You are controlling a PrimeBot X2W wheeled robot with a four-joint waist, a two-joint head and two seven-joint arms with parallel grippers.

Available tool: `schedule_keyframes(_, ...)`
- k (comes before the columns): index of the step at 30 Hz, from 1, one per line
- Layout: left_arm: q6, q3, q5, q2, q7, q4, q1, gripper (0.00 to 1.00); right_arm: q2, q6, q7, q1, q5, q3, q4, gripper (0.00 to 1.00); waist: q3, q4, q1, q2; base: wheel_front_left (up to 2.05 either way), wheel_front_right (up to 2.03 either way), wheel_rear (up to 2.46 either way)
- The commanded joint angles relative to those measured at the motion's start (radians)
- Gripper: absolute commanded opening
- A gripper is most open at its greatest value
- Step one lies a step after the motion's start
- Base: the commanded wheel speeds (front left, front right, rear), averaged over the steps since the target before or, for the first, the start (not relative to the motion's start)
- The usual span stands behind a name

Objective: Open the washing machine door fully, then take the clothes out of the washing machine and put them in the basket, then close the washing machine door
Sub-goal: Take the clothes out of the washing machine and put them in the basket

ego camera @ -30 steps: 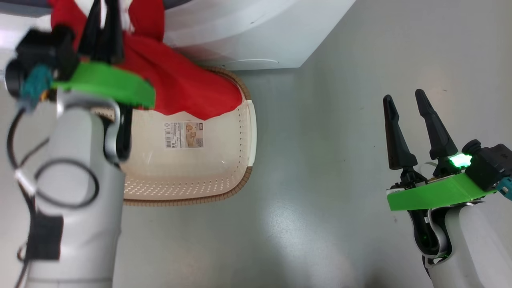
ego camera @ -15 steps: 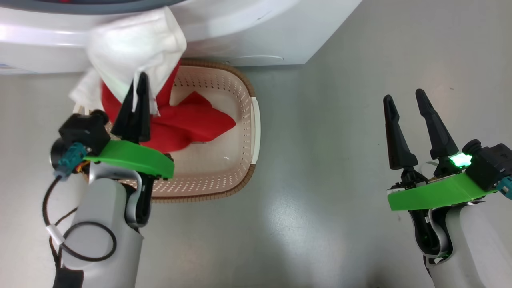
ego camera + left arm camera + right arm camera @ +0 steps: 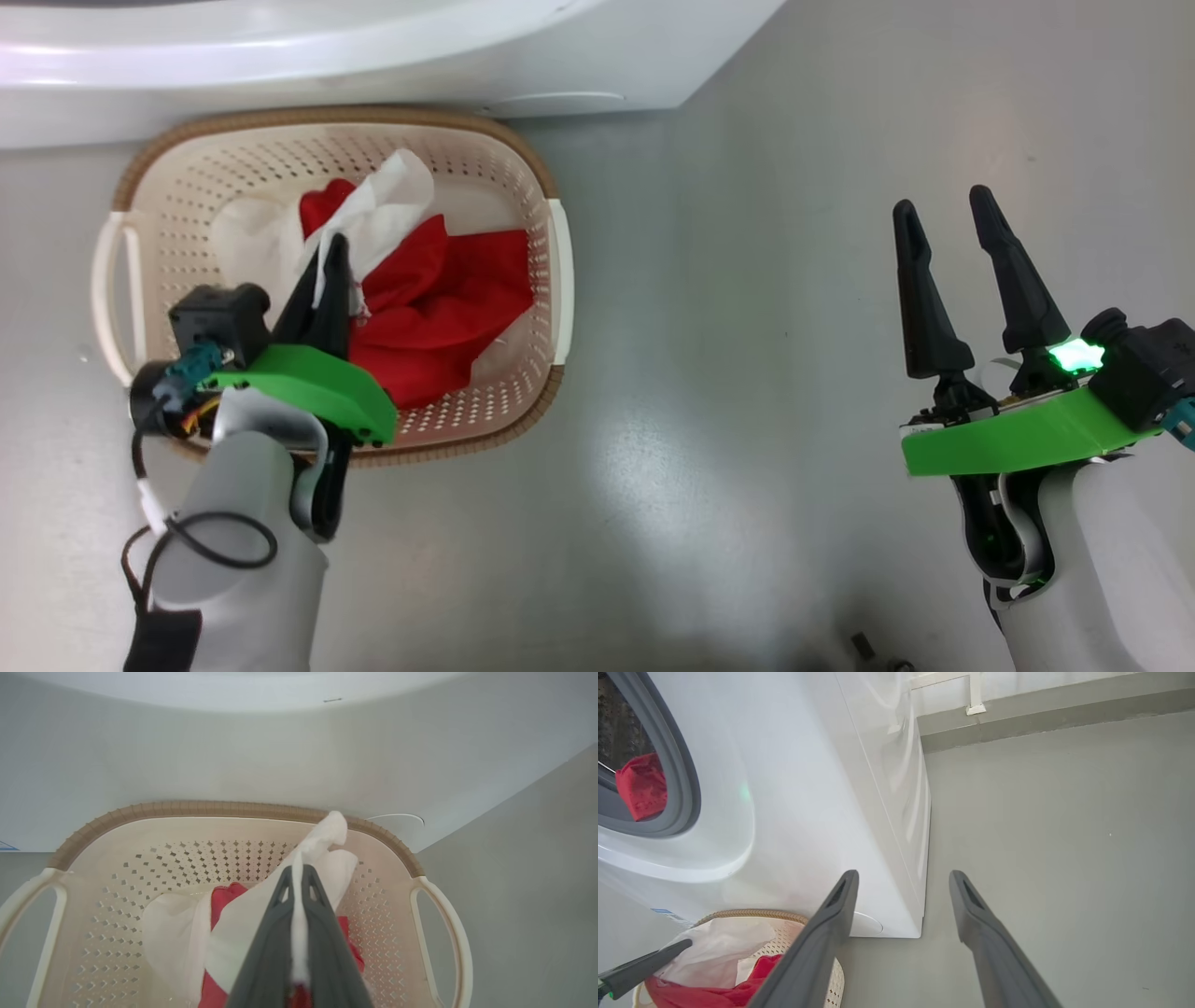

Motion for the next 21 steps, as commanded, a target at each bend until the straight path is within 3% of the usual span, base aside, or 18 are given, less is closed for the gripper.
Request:
schedule_keyframes(1, -0.007, 0.033, 0.014, 0.028, -0.005, 0.011, -0.001, 0.00, 0.004, 0.008, -0.006, -0.001, 0.005, 0.025, -0.025, 1.00, 0.025, -0.018, 0.0000, 0.0000, 0.00, 0.00, 0.00)
schedule_keyframes(10, -0.016, 0.064, 0.038, 0.040, -0.005, 0.165, -0.085, 0.00, 0.009, 0.008, -0.006, -0.025, 0.006, 0.017, -0.035, 1.00, 0.083, -0.027, 0.0000, 0.0000, 0.00, 0.00, 0.00)
schedule_keyframes(17, 0.005, 0.094, 0.054, 0.043, -0.005, 0.227, -0.132, 0.00, 0.010, 0.008, -0.006, -0.037, 0.006, 0.023, -0.035, 1.00, 0.106, -0.028, 0.0000, 0.0000, 0.00, 0.00, 0.00)
schedule_keyframes(21, 0.007, 0.111, 0.055, 0.040, -0.005, 0.229, -0.138, 0.11, 0.011, 0.008, -0.006, -0.038, 0.009, 0.027, -0.035, 1.00, 0.109, -0.029, 0.0000, 0.0000, 0.00, 0.00, 0.00)
